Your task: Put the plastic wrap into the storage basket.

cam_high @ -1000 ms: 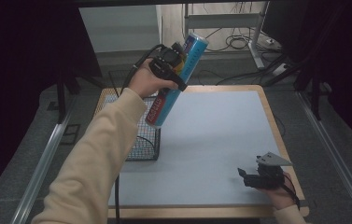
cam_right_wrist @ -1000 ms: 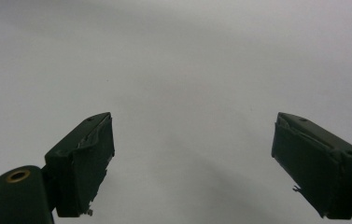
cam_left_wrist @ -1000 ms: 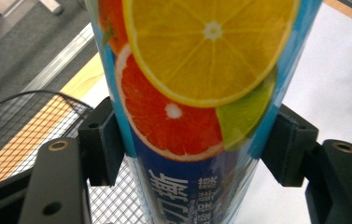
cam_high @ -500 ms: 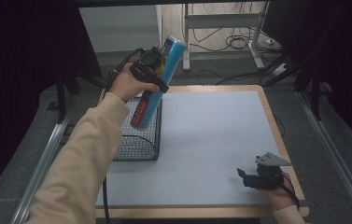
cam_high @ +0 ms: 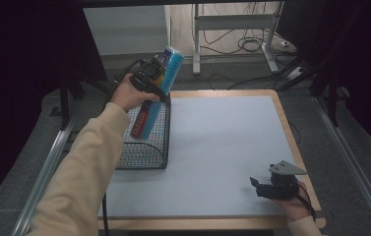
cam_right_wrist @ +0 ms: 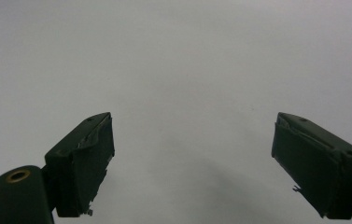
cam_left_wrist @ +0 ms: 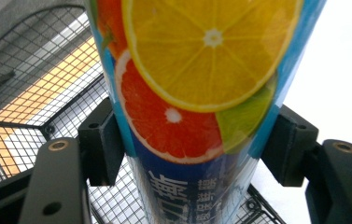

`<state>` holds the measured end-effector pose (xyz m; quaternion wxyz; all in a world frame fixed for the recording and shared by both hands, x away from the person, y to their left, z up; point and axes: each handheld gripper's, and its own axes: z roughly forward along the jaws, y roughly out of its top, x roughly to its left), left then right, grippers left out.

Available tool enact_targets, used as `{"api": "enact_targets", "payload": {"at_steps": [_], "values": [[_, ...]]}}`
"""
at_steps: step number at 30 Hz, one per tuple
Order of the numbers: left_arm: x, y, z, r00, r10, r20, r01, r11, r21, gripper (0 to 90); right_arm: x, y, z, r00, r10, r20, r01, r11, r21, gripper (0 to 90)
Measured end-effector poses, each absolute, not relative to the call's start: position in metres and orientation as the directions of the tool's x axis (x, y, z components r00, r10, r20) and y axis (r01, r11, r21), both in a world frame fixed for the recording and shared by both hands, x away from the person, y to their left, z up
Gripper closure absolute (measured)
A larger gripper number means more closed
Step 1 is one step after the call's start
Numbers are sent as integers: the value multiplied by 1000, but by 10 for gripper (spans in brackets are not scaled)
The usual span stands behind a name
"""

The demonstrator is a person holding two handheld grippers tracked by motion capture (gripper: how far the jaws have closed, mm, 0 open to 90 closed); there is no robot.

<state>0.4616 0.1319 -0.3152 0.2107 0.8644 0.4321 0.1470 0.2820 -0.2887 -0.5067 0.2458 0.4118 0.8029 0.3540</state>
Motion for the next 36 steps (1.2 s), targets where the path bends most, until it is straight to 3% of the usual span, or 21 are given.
{"api": "enact_targets", "payload": {"at_steps": [19, 36], "values": [[493, 148, -373, 544, 836, 70, 755, -523, 395, 320, 283, -290, -508, -535, 838, -108, 490, 411, 769, 135], [522, 144, -400, 501, 863, 71, 794, -490, 360, 319, 283, -292, -508, -532, 839, -113, 488, 413, 769, 135]]}}
